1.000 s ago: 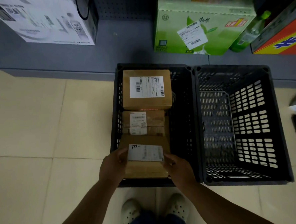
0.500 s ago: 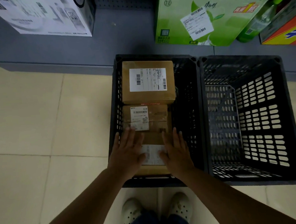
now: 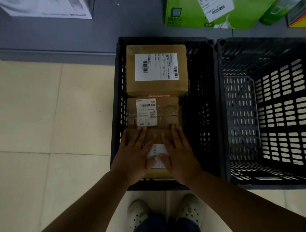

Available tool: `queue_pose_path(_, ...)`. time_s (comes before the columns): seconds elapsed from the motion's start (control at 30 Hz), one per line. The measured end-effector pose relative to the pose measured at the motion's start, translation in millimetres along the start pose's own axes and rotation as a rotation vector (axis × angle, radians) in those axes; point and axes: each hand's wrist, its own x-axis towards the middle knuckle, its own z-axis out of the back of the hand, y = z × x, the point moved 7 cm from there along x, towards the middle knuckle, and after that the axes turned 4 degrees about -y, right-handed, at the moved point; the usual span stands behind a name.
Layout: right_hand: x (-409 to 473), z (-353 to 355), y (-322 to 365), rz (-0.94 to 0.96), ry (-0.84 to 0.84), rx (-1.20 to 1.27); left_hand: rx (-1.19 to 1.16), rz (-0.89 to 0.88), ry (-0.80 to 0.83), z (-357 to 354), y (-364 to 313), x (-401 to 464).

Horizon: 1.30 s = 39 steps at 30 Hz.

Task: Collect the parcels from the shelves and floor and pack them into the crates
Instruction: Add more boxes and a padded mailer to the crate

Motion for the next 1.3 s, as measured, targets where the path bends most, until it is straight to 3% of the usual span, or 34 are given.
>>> queue_pose_path(0.3,1,-3,0,0.083,-0.030,0.068,-0.016,-0.021,-0.044,-4,2,-2)
queue_pose_path(0.4,-3,-15,-3,0.153,-0.021,-0.010,0.015,-0.046,-0.032,-19,0,-7)
queue_pose_path(0.8,7,-71,-31,0.240,0.257,-0.185,0.161,-0.131,0.058,-63,6,17)
queue_pose_path(0.97,11,-78,-38,0.206,0.306,-0.099,0.189,-0.142,0.034,-71,4,22)
queue_pose_path(1.07,11,-52,-34,0.173,0.096,0.025,0.200,-0.137,0.031,-59,3,19)
queue_pose_path(1.13,13,-32,-45,0.010,-0.099,0.206,0.251,-0.191,0.013,-47,5,17)
queue_pose_path(1.23,19,-37,-63,-0.334,-0.104,0.633,0.347,-0.246,-0.063,-23,20,19)
queue_pose_path(1.3,26,-47,-59,-0.418,-0.078,0.846,0.386,-0.195,-0.096,-8,36,24)
